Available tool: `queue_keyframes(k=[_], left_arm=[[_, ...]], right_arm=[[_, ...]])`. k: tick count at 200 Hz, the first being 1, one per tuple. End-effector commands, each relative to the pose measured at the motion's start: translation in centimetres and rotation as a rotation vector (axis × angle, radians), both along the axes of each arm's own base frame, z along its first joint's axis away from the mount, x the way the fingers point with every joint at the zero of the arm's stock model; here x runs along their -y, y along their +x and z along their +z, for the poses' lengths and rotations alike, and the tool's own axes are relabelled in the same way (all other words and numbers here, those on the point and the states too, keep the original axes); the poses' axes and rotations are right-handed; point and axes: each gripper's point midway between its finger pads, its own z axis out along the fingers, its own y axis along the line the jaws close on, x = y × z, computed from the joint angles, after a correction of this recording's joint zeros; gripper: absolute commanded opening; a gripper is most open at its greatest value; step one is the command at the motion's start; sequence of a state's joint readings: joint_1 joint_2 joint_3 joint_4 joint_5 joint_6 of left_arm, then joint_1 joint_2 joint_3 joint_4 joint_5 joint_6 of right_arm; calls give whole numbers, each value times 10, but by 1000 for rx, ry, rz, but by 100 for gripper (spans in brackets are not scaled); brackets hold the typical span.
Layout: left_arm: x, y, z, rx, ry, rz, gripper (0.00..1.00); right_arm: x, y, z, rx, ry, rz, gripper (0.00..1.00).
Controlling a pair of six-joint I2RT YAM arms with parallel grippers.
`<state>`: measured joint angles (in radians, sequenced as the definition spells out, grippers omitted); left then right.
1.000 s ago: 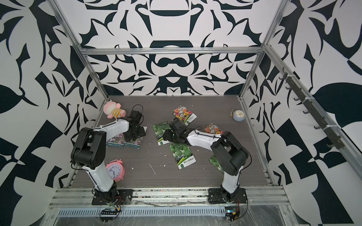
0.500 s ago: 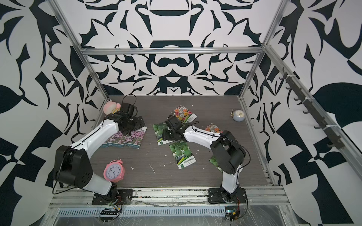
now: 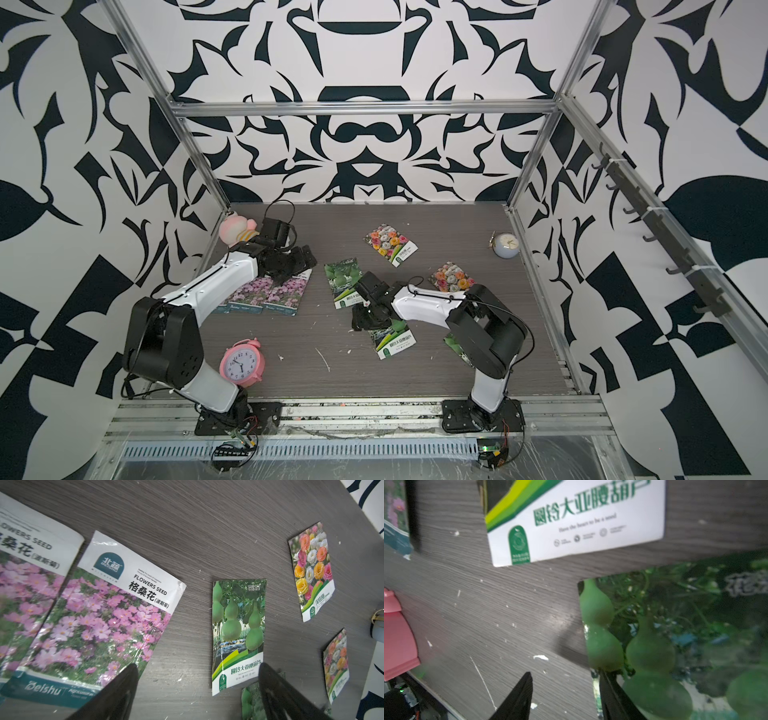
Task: Arrange the seed packets in a row
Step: Adjust the seed packet at the center of the board, then move the seed packet to the center of the board.
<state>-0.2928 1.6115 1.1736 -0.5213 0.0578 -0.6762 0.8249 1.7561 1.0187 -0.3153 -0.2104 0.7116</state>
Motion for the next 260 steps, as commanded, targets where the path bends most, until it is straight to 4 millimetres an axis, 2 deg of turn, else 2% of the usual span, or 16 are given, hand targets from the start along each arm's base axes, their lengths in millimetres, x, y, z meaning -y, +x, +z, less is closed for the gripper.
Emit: queue_keyframes(k=[1,39,73,90,103,124,141,159,170,212,242,260], left_arm=[[12,7,5,15,-64,-25,90],[14,1,-1,0,-77,-35,89],[16,-4,-10,-17,-95,-31,89],[22,-5,-14,-25,-135,-30,89],[28,-5,-17,-29,-171,-27,88],[38,-6,-23,-32,-219,-18,86],[42,-5,-28,-29,-253,6,78],[42,-5,-35,-30,-276,36,72],[43,-3,-39,-33,-285,50,69],[47,-1,-54,-74,-314,78,53],[46,-3,-73,-101,-290,75,40],[54,-2,-77,-101,-329,46,35]], right_arm=[[17,2,2,27,-34,-29,56],[57,4,-9,16,-90,-103,56],[109,14,-13,37,-137,-217,56],[134,22,-9,59,-148,-284,55],[140,30,2,93,-136,-301,55],[123,48,33,165,-50,-270,56],[92,65,54,193,83,-212,57],[58,82,64,166,200,-131,56],[42,95,64,152,233,-99,54],[8,145,50,128,246,-59,46],[-2,166,41,109,252,-48,43],[-3,173,35,96,247,-48,42]])
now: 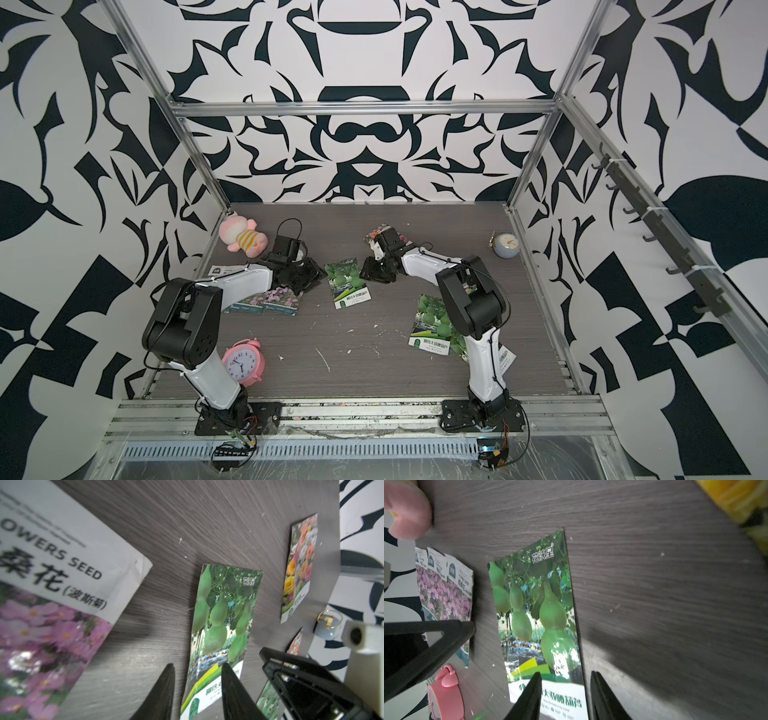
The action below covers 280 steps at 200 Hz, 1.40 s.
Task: Arrange the seed packets in a row
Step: Move the seed packet to the center of the board.
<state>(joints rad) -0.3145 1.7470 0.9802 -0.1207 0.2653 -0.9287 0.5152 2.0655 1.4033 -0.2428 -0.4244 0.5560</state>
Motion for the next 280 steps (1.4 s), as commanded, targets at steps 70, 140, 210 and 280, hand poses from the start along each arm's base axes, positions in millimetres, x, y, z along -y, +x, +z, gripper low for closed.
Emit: queue_keyframes(k=[70,140,210,280], left_arm=[[14,-4,-31,-69,-46,-49,24],[31,1,-29,-58,-100,-134,4],[2,-41,-6,-104,174,-472,0],[-29,-44,-13,-156,369,-494,0]], right_arm=[[-10,13,-2,-58,77,18,34],[-24,-4,-10,-123,129,44,25],[28,-18,39,10,48,-48,40],[56,-51,48,23,47,-119,47]])
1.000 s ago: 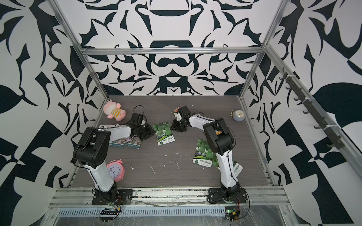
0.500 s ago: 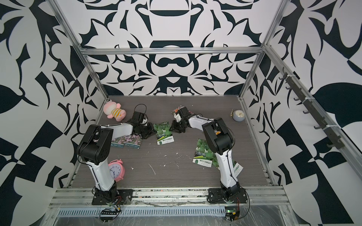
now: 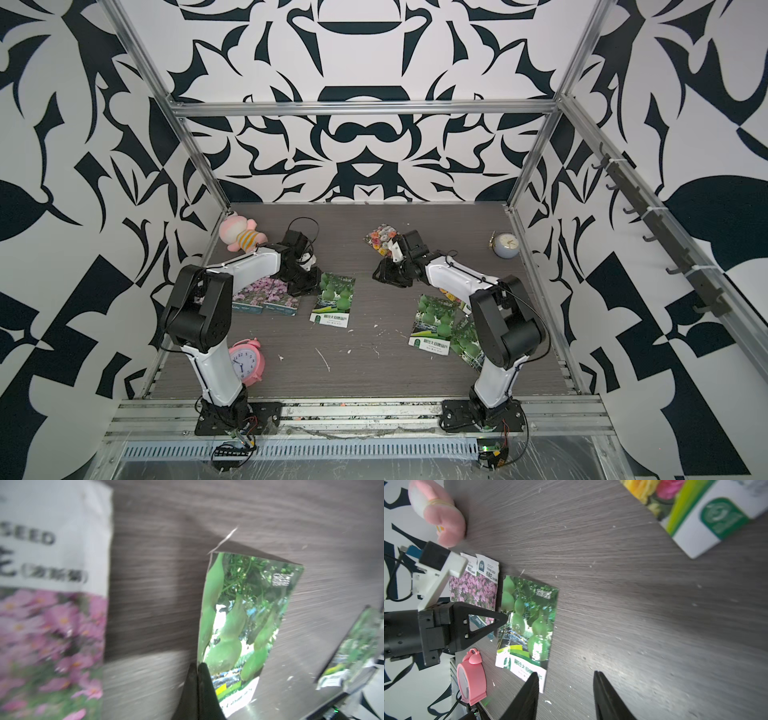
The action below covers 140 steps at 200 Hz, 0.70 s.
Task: Arrange the seed packets in a row
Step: Move the seed packet to the center of the board.
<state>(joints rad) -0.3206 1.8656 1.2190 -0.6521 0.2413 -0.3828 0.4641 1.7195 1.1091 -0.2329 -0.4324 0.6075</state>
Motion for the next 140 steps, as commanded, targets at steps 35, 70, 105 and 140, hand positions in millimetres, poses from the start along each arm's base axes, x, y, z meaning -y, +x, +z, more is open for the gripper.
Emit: queue_keyframes(k=[35,70,105,140], left_arm=[[-23,12,8,40,149,43,0],[-24,19,7,52,153,92,0],[-31,22,6,63,188,112,0],[-28,25,11,65,190,68,15]], right_arm=[[7,-5,-1,3,10,-54,47],[7,-4,1,6,11,-62,46],[20,-8,4,25,-39,-89,47],[36,-17,11,53,-98,-111,48]])
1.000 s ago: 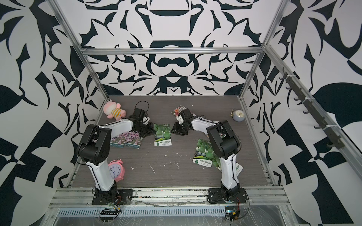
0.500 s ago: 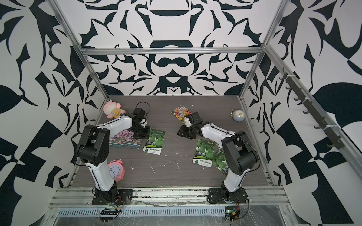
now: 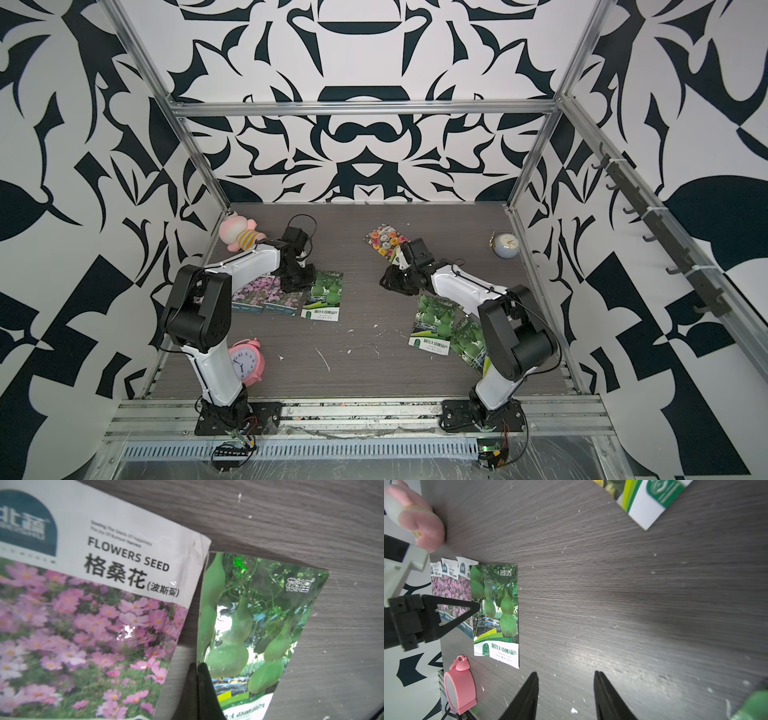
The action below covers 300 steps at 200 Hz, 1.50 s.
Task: Arrange the seed packets in a row
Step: Move the seed packet to the center of the board, then pick up the seed packet from the center of the board.
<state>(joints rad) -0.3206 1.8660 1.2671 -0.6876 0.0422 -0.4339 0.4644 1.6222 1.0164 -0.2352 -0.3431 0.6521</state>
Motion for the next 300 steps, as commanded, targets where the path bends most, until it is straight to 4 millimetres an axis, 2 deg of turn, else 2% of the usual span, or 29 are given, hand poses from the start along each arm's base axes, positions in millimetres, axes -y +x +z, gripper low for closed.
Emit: queue_keyframes(k=[1,14,27,41,63,79,101,123,135,149,157,175,189,201,217,234,267,281,285,300], left_arm=[[1,6,6,3,16,-20,15],[-2,6,8,1,37,-34,21],[-1,7,14,7,31,-48,32],[0,7,23,18,23,-57,37],[-9,8,46,70,58,-39,44],[-3,4,64,105,-3,-15,50],[32,-4,74,143,-159,24,58],[72,-12,71,153,-183,14,71],[103,-17,70,157,-245,3,78],[153,-21,73,172,-410,-39,92],[179,-24,72,165,-500,-55,96],[223,-32,63,97,-609,-72,96],[245,-39,53,66,-620,-103,95],[256,-45,45,43,-607,-119,94],[264,-52,35,17,-600,-131,93],[265,-55,27,-5,-592,-126,93],[268,-64,23,-25,-589,-138,90],[273,-71,19,-48,-588,-153,86],[275,-74,18,-57,-587,-159,81],[281,-82,14,-84,-581,-176,74]], right_arm=[[14,-4,12,44,-52,-24,48],[19,-8,13,45,-65,-30,49],[24,-12,14,42,-86,-41,49],[36,-15,14,41,-131,-70,49],[68,-21,18,54,-242,-135,49],[96,-29,18,50,-325,-189,50],[124,-41,13,39,-380,-229,57],[143,-53,6,-4,-396,-248,62],[155,-60,4,-23,-408,-267,64],[167,-67,-1,-51,-405,-292,66],[173,-72,-7,-76,-394,-304,67],[180,-83,-23,-145,-368,-319,67],[184,-91,-35,-186,-382,-325,67],[184,-94,-43,-206,-381,-324,67],[182,-95,-52,-218,-371,-317,65],[181,-96,-61,-252,-372,-312,61],[178,-97,-68,-259,-355,-312,55],[176,-97,-70,-264,-346,-308,53],[175,-98,-71,-269,-341,-306,53],[170,-100,-75,-289,-318,-293,51]])
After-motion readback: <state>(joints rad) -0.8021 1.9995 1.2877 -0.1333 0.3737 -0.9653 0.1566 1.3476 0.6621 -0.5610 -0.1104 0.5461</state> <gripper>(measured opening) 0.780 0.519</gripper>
